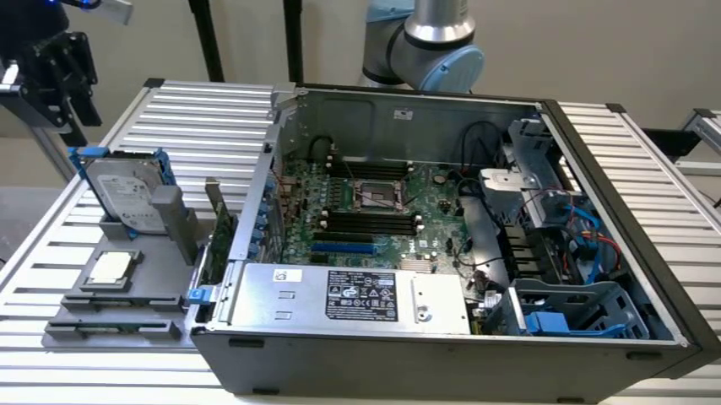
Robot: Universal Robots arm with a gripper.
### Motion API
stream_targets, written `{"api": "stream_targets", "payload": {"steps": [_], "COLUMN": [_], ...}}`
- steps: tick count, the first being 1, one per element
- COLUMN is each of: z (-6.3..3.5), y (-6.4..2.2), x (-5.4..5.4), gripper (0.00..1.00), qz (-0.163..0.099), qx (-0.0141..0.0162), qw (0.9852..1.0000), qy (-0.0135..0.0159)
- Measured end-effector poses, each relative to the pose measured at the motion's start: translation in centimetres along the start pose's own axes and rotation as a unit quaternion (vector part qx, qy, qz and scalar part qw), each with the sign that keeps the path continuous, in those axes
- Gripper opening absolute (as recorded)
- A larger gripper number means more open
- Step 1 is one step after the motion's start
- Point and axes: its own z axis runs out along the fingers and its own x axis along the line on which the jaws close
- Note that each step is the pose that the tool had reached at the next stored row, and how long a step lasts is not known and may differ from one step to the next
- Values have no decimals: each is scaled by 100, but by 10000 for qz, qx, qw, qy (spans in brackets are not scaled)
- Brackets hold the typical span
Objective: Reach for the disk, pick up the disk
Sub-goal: 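Pick up the disk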
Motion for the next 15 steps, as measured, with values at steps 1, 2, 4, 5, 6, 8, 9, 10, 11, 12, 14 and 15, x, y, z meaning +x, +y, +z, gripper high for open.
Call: {"api": "stream_targets", "payload": {"steps": [1,2,4,5,6,8,9,10,11,12,14,15], "z": [18,35,72,92,109,146,164,182,201,218,255,273], "y": [0,0,-1,-1,-2,-2,-2,-2,-2,-3,-3,-3], "x": [0,0,0,0,0,0,0,0,-1,-1,-1,-1], "gripper": [48,48,48,48,48,48,48,48,48,48,48,48], "qz": [1,3,4,5,6,7,9,11,14,17,24,27], "qx": [0,0,0,0,0,0,0,0,0,1,1,1], "qw": [10000,10000,10000,10000,10000,10000,10000,10000,10000,10000,10000,10000], "qy": [0,0,0,0,0,-1,-1,-2,-3,-4,-7,-8]}}
